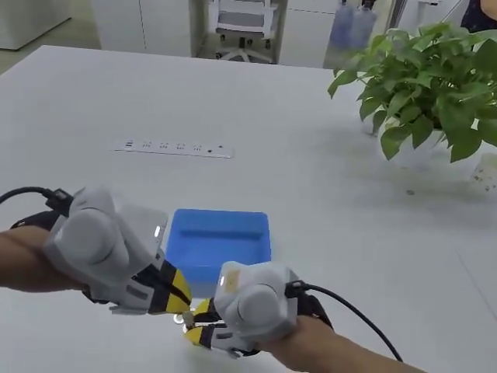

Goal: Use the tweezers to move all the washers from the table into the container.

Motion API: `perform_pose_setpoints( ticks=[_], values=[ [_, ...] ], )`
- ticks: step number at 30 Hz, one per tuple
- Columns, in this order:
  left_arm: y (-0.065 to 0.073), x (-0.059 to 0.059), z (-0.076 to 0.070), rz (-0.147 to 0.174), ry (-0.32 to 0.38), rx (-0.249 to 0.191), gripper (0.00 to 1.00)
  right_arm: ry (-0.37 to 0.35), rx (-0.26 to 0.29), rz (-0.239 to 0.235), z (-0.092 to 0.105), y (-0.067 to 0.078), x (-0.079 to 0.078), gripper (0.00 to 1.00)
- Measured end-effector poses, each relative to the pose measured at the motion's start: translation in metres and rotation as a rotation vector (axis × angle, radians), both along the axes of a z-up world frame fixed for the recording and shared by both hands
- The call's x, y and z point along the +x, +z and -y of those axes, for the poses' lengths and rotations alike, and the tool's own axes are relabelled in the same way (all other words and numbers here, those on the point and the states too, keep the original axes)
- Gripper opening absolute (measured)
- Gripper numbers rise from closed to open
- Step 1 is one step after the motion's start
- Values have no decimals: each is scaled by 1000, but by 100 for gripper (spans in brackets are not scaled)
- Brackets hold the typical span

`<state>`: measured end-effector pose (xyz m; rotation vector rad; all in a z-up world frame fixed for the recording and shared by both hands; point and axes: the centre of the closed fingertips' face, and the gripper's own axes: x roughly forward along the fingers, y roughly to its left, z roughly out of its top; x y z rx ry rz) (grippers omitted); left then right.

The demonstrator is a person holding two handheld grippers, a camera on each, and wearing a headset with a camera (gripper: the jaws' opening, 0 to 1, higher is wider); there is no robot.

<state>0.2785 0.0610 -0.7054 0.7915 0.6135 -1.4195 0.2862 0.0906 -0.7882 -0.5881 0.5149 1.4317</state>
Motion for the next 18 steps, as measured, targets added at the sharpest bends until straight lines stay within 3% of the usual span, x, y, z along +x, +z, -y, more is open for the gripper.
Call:
perform_pose_setpoints(
  ticks=[13,18],
  values=[
    [-5,3,-5,-8,8,12,6,-2,-2,-19,-5,-7,1,12],
    [-5,8,-1,-11,18,-3,6,-13,0,-19,-4,-7,2,12]
  ],
)
